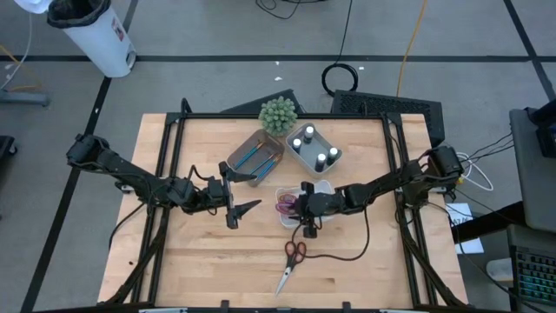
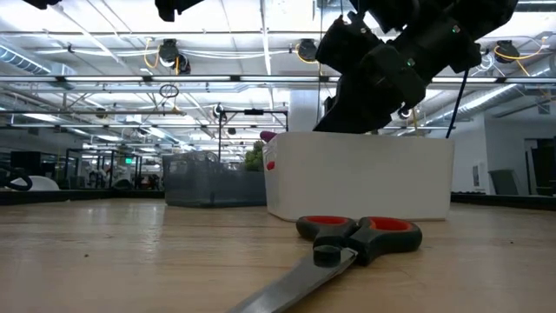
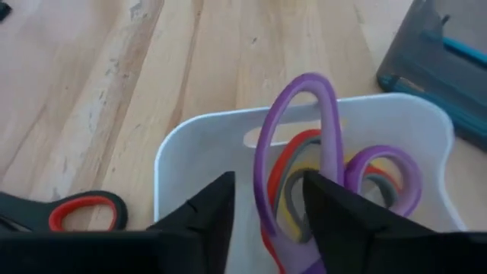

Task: Pick & Place Paint Supplies
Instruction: Put the black scissors into the white bin

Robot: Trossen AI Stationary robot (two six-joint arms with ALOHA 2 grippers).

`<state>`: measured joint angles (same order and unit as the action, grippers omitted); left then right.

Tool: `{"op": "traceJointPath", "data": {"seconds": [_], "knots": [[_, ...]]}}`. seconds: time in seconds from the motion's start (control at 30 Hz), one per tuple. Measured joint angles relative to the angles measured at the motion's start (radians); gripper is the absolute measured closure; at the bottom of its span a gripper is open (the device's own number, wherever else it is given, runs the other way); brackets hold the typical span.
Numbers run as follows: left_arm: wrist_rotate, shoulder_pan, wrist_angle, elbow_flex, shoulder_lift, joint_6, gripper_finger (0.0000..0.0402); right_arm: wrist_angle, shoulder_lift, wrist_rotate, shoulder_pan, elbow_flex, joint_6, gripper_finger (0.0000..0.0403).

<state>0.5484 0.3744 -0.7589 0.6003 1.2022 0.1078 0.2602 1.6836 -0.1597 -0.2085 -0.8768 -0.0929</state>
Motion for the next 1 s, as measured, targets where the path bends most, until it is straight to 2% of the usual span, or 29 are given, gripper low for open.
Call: {"op": "traceJointPath", "data": {"seconds": [0.17,0.37,0.53,0.67,0.9,1.0], "knots": [[0.0,0.0,0.0,0.0,0.0,0.0,0.0062,0.004,-0.039,0.0,-0.001,0.0,0.034,0.0223],[0.0,0.0,0.001,0.0,0.0,0.0,0.0062,-0.002,-0.102,0.005,-0.013,0.001,0.014,0.0192],[0.0,0.0,0.001,0.0,0.0,0.0,0.0062,0.017,-0.121,0.011,-0.071,0.0,0.013,0.0189],[0.0,0.0,0.001,0.0,0.0,-0.006,0.0062,0.045,-0.116,0.085,-0.147,0.0,0.051,0.0193],[0.0,0.0,0.001,0.0,0.0,-0.009,0.0062,0.041,-0.016,0.093,-0.27,0.0,0.13,0.0195],[0.0,0.0,0.001,0.0,0.0,-0.011,0.0062,0.0,0.034,0.138,-0.289,0.001,0.119,0.0195]]}}
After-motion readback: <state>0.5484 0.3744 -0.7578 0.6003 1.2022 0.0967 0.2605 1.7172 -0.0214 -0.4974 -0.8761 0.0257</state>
